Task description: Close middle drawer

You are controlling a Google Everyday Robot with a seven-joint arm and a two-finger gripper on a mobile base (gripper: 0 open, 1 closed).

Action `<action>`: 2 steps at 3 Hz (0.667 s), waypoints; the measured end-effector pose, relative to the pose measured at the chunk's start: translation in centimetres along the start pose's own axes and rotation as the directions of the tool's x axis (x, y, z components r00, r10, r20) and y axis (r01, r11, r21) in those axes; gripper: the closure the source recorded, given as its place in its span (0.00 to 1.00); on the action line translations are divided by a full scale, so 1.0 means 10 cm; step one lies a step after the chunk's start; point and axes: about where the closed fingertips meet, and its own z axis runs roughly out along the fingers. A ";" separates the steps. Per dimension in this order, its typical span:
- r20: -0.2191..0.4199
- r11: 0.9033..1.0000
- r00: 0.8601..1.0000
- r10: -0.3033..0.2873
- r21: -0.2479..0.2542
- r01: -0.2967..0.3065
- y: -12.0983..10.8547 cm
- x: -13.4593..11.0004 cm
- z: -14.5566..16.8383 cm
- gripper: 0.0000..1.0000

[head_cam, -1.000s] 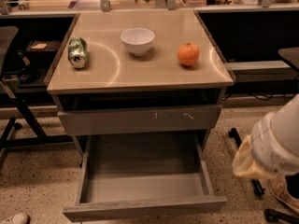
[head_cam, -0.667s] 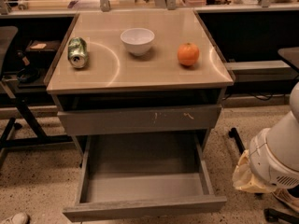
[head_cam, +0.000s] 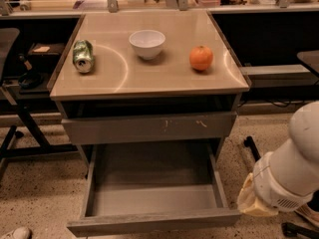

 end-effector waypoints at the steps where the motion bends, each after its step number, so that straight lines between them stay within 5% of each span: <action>1: 0.024 0.997 0.999 0.043 -0.072 -0.042 0.02 0.00 0.81 1.00; 2: 0.043 0.991 0.996 0.075 -0.113 -0.069 -0.07 0.01 1.62 1.00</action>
Offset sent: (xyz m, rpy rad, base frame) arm 0.0196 0.0411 -0.2244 0.0944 0.1483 -0.0687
